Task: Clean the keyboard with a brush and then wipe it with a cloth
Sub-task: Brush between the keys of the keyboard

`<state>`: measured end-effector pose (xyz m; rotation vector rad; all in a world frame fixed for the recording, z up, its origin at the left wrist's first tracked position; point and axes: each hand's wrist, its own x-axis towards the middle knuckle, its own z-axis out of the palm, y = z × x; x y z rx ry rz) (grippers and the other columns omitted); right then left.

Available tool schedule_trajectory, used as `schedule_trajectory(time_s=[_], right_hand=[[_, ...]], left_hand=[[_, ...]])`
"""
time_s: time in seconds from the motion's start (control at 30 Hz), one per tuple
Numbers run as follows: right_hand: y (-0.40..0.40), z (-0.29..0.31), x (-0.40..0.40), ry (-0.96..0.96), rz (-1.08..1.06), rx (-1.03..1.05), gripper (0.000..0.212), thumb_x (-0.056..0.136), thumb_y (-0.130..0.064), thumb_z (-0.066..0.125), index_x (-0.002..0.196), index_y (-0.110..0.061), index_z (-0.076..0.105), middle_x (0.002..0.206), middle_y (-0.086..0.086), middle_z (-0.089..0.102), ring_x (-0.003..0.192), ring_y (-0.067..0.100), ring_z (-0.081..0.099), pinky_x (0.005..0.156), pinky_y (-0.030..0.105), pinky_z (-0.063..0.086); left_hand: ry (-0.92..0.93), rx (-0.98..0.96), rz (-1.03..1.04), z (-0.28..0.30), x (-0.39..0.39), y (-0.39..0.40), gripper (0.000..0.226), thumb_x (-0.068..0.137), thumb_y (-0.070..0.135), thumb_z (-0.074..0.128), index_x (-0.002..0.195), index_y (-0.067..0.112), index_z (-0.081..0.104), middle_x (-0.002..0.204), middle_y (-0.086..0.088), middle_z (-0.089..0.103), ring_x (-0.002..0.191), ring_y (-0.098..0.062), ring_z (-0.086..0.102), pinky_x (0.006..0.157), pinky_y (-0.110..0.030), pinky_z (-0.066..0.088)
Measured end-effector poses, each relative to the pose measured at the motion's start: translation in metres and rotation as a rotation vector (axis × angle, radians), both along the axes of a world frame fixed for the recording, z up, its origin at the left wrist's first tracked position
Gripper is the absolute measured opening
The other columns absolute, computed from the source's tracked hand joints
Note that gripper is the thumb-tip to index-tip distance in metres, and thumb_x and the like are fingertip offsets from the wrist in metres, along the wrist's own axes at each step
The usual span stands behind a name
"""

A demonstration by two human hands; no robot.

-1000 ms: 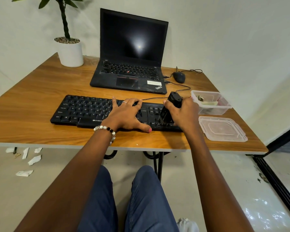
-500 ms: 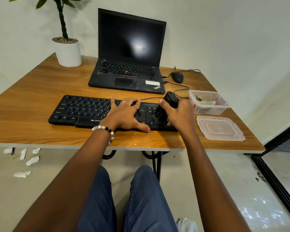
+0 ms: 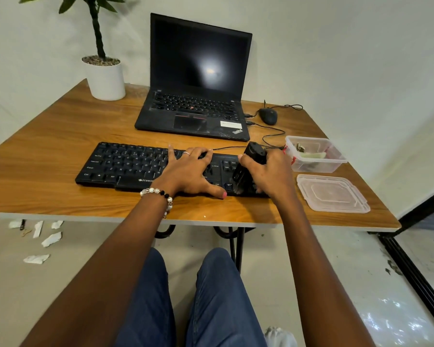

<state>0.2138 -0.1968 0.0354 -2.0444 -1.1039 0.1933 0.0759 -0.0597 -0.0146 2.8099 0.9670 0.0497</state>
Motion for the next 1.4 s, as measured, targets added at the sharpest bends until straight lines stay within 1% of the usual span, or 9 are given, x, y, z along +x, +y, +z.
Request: schedule_trajectory(time_s=[0.3, 0.47, 0.57, 0.7, 0.87, 0.97, 1.07, 1.23, 1.4], right_hand=[[0.009, -0.003, -0.007, 0.008, -0.01, 0.133, 0.034, 0.087, -0.043, 0.067, 0.076, -0.012, 0.065, 0.067, 0.003, 0.069, 0.047, 0.01, 0.062, 0.044, 0.021, 0.046], [0.002, 0.007, -0.008, 0.011, 0.103, -0.056, 0.027, 0.087, -0.039, 0.068, 0.074, -0.017, 0.061, 0.065, 0.003, 0.067, 0.04, 0.007, 0.056, 0.042, 0.022, 0.044], [-0.001, 0.015, 0.0, -0.027, 0.071, -0.082, 0.027, 0.083, -0.037, 0.071, 0.075, -0.014, 0.061, 0.069, 0.0, 0.065, 0.053, 0.012, 0.06, 0.046, 0.025, 0.046], [0.002, 0.012, -0.002, -0.035, -0.009, 0.124, 0.03, 0.084, -0.04, 0.07, 0.076, -0.012, 0.065, 0.072, 0.004, 0.068, 0.062, 0.018, 0.066, 0.056, 0.035, 0.055], [0.0, 0.009, -0.011, 0.049, 0.132, -0.028, 0.026, 0.087, -0.037, 0.069, 0.082, -0.012, 0.064, 0.069, 0.004, 0.069, 0.039, 0.007, 0.058, 0.038, 0.02, 0.045], [-0.002, 0.018, 0.001, 0.001, 0.108, -0.133, 0.024, 0.084, -0.036, 0.072, 0.075, -0.017, 0.059, 0.07, 0.0, 0.065, 0.05, 0.01, 0.06, 0.044, 0.024, 0.048], [0.002, 0.019, 0.008, -0.049, 0.013, 0.02, 0.028, 0.083, -0.038, 0.072, 0.074, -0.013, 0.063, 0.072, 0.002, 0.066, 0.06, 0.014, 0.063, 0.053, 0.032, 0.052], [0.004, 0.003, 0.001, 0.114, 0.018, 0.041, 0.031, 0.086, -0.041, 0.069, 0.09, -0.01, 0.067, 0.081, 0.005, 0.072, 0.05, 0.012, 0.064, 0.046, 0.026, 0.05], [0.002, 0.005, 0.005, -0.242, -0.137, -0.024, 0.042, 0.087, -0.042, 0.067, 0.1, -0.002, 0.068, 0.089, 0.01, 0.067, 0.087, 0.024, 0.064, 0.064, 0.029, 0.044]], left_hand=[[-0.003, -0.004, 0.001, -0.002, 0.0, 0.0, 0.129, 0.055, 0.093, 0.048, 0.155, 0.022, 0.005, 0.161, 0.005, 0.003, 0.148, -0.021, 0.001, 0.108, -0.069, -0.013], [-0.003, -0.003, -0.004, -0.002, 0.0, 0.0, 0.128, 0.057, 0.092, 0.049, 0.155, 0.022, 0.005, 0.161, 0.005, 0.005, 0.148, -0.022, 0.002, 0.108, -0.069, -0.013], [-0.003, -0.008, -0.001, -0.001, 0.001, 0.0, 0.127, 0.058, 0.091, 0.05, 0.155, 0.022, 0.005, 0.161, 0.004, 0.005, 0.148, -0.022, 0.002, 0.109, -0.068, -0.013], [0.0, -0.008, 0.005, -0.002, 0.001, 0.0, 0.129, 0.056, 0.093, 0.048, 0.155, 0.022, 0.005, 0.161, 0.004, 0.004, 0.148, -0.022, 0.001, 0.109, -0.069, -0.012], [-0.006, 0.004, -0.004, -0.002, 0.0, 0.001, 0.127, 0.057, 0.091, 0.049, 0.155, 0.022, 0.006, 0.161, 0.004, 0.005, 0.148, -0.022, 0.003, 0.109, -0.069, -0.012], [-0.003, -0.005, -0.006, -0.002, 0.0, 0.001, 0.128, 0.057, 0.092, 0.049, 0.155, 0.022, 0.006, 0.161, 0.004, 0.005, 0.148, -0.022, 0.002, 0.109, -0.069, -0.012], [0.0, -0.003, 0.004, -0.002, 0.001, 0.001, 0.128, 0.056, 0.093, 0.048, 0.155, 0.022, 0.005, 0.161, 0.005, 0.005, 0.148, -0.021, 0.002, 0.109, -0.069, -0.012], [0.001, -0.001, 0.0, -0.003, 0.001, 0.001, 0.129, 0.056, 0.093, 0.047, 0.155, 0.023, 0.005, 0.161, 0.004, 0.004, 0.148, -0.021, 0.002, 0.109, -0.069, -0.012], [0.007, -0.003, -0.002, -0.002, 0.0, 0.001, 0.129, 0.056, 0.093, 0.046, 0.154, 0.022, 0.004, 0.161, 0.004, 0.004, 0.148, -0.022, 0.002, 0.109, -0.069, -0.011]])
